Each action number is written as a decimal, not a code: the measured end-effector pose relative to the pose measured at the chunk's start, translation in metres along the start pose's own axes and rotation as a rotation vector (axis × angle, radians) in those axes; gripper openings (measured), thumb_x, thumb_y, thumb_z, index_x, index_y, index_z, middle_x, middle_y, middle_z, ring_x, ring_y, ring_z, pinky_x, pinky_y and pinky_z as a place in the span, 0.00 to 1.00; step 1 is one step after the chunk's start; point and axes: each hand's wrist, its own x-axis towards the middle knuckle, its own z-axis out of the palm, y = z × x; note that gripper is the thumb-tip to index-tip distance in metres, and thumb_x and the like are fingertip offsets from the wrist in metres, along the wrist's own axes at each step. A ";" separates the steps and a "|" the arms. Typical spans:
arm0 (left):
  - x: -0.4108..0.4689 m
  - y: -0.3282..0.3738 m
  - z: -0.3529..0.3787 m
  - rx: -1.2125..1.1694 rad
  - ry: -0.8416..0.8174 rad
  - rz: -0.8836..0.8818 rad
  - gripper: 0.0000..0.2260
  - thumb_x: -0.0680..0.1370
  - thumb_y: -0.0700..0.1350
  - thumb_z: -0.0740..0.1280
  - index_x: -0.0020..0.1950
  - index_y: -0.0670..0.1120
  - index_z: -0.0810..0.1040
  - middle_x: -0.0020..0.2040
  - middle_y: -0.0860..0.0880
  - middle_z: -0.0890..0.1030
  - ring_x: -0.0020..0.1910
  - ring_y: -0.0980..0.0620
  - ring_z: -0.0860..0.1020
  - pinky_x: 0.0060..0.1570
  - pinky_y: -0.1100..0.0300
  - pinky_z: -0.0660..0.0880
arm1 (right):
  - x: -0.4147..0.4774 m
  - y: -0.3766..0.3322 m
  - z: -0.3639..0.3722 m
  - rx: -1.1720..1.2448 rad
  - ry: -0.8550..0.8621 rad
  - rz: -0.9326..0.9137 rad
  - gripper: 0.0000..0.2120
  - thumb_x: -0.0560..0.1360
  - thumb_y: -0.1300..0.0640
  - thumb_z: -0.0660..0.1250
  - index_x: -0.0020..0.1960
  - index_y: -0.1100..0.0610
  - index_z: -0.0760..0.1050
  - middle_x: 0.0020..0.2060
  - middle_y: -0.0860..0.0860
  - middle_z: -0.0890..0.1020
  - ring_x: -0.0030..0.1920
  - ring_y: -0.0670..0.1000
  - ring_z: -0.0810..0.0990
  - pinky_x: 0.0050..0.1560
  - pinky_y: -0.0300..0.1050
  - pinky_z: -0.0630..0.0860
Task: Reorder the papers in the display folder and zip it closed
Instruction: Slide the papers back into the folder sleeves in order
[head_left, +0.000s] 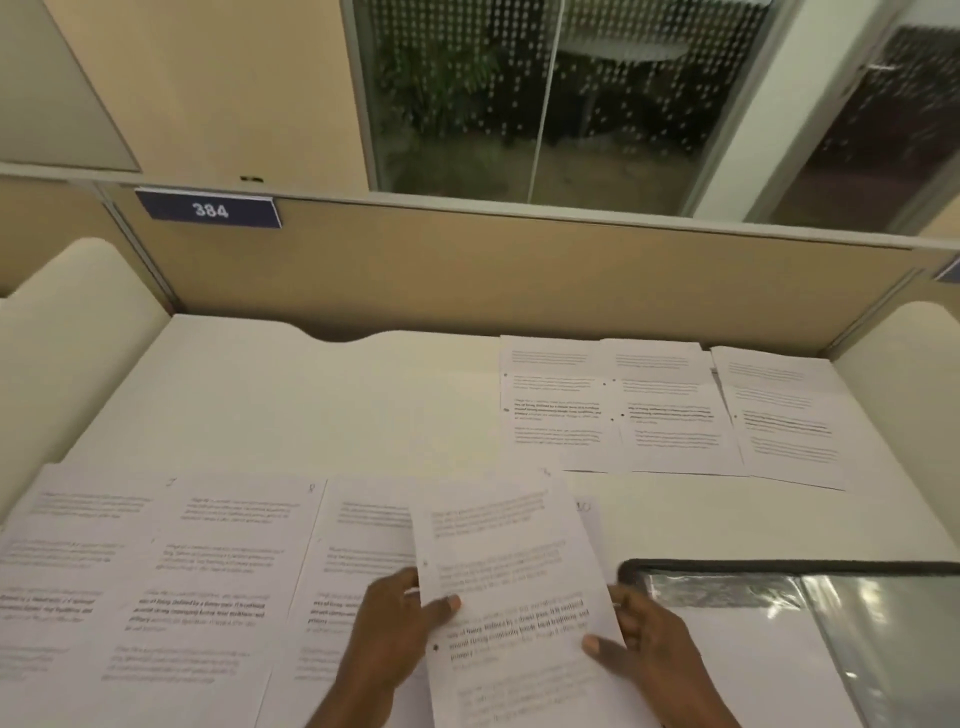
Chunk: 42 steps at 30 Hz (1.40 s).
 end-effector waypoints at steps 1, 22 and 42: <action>-0.004 -0.005 0.010 0.032 0.001 0.003 0.09 0.76 0.36 0.78 0.54 0.44 0.86 0.47 0.47 0.90 0.44 0.49 0.89 0.43 0.52 0.83 | -0.008 0.008 -0.009 0.000 -0.002 0.009 0.29 0.65 0.60 0.85 0.62 0.60 0.79 0.52 0.57 0.89 0.55 0.57 0.88 0.63 0.60 0.81; -0.140 -0.088 0.248 0.162 0.085 0.133 0.12 0.76 0.40 0.79 0.58 0.47 0.85 0.48 0.52 0.90 0.48 0.51 0.89 0.54 0.48 0.85 | -0.123 0.111 -0.226 0.101 0.035 0.028 0.20 0.60 0.60 0.85 0.47 0.68 0.85 0.44 0.60 0.89 0.43 0.54 0.89 0.39 0.37 0.82; -0.115 -0.073 0.319 0.141 -0.021 0.154 0.11 0.78 0.41 0.78 0.59 0.50 0.84 0.49 0.54 0.89 0.45 0.51 0.89 0.50 0.48 0.86 | -0.127 0.094 -0.301 0.023 0.249 0.056 0.05 0.77 0.67 0.75 0.51 0.67 0.81 0.41 0.59 0.88 0.43 0.58 0.89 0.40 0.48 0.84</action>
